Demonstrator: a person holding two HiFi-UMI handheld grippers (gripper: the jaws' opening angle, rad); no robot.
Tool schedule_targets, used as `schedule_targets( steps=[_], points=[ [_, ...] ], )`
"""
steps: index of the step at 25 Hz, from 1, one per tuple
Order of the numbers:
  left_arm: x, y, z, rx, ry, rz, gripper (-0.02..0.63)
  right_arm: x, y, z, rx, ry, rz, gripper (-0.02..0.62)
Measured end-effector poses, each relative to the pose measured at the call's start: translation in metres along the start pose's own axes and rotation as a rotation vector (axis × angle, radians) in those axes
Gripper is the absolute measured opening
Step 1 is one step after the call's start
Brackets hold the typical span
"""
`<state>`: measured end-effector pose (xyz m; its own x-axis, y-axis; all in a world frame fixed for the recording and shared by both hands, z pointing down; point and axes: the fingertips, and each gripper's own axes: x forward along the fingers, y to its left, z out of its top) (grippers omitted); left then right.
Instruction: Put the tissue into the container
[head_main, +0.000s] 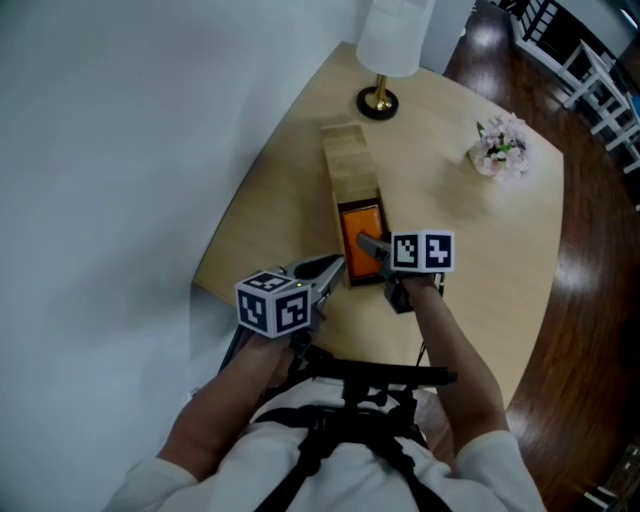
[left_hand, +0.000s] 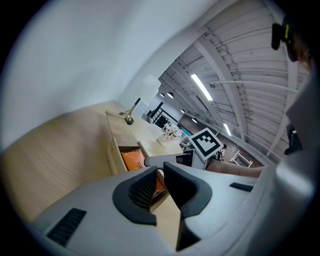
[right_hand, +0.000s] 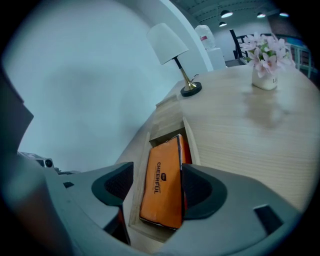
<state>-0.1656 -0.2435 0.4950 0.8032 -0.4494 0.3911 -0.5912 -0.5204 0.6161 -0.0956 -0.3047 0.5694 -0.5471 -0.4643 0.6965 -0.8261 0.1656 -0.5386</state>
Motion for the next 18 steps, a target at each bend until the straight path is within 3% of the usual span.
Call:
schedule_targets(
  steps=[18],
  points=[
    [0.012,-0.028,0.005,0.021,-0.016,-0.010,0.028,-0.032,-0.006,0.015,0.019,-0.084,0.028,0.316]
  ],
)
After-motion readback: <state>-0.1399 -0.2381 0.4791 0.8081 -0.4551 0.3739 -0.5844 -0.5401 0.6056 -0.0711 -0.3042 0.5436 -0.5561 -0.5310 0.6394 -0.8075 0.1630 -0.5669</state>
